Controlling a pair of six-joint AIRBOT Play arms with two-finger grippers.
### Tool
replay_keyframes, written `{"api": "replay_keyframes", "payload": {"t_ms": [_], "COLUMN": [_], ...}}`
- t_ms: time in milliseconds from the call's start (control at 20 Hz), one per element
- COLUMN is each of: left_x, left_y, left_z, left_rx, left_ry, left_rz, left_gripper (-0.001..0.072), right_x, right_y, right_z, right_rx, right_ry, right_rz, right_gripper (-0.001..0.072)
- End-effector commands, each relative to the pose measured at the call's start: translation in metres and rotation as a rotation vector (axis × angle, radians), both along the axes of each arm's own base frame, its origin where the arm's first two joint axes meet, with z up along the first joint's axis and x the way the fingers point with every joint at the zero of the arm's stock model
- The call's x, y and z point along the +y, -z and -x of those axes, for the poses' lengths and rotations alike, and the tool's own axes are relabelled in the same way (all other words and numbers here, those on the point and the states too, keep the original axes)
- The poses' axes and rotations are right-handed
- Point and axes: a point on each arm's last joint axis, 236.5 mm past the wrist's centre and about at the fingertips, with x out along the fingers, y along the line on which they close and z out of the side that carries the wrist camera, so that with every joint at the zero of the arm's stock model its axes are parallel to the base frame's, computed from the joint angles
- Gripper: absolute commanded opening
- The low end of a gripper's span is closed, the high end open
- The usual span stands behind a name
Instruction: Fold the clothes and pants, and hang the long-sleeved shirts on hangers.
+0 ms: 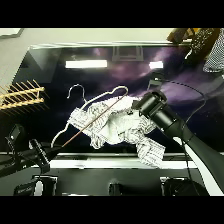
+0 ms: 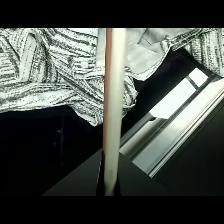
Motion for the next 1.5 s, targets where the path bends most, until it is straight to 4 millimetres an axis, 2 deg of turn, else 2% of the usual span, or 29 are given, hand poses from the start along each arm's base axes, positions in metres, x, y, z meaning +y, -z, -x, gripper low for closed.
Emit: {"api": "replay_keyframes", "payload": {"t_ms": [0,300,550,1150,1300,1450], "left_x": [0.0,-0.004,-0.008,-0.009,-0.007,-0.01], "left_y": [0.002,0.007,0.01,0.016,0.022,0.018], "left_z": [-0.001,0.013,0.025,0.03,0.019,0.009], "left_rx": [-0.011,0.03,0.06,0.05,0.032,0.017], "left_ry": [0.014,0.063,0.104,0.154,0.129,0.14], "left_rz": [-0.01,-0.014,-0.016,-0.032,-0.028,0.007], "left_gripper": [0.003,0.003,0.003,0.003,0.0029,0.0029], "right_x": [-0.001,-0.017,-0.012,-0.005,0.002,0.002], "right_y": [0.002,0.007,0.01,0.011,0.001,-0.019], "right_z": [-0.002,-0.012,-0.021,-0.033,-0.033,-0.034], "right_rx": [-0.016,-0.033,-0.049,-0.089,-0.08,-0.106], "right_ry": [0.056,0.21,0.219,0.289,0.241,0.204], "right_rz": [-0.019,-0.131,-0.189,-0.284,-0.291,-0.292], "right_gripper": [0.0041,0.0041,0.0041,0.0041,0.0041,0.0041]}}
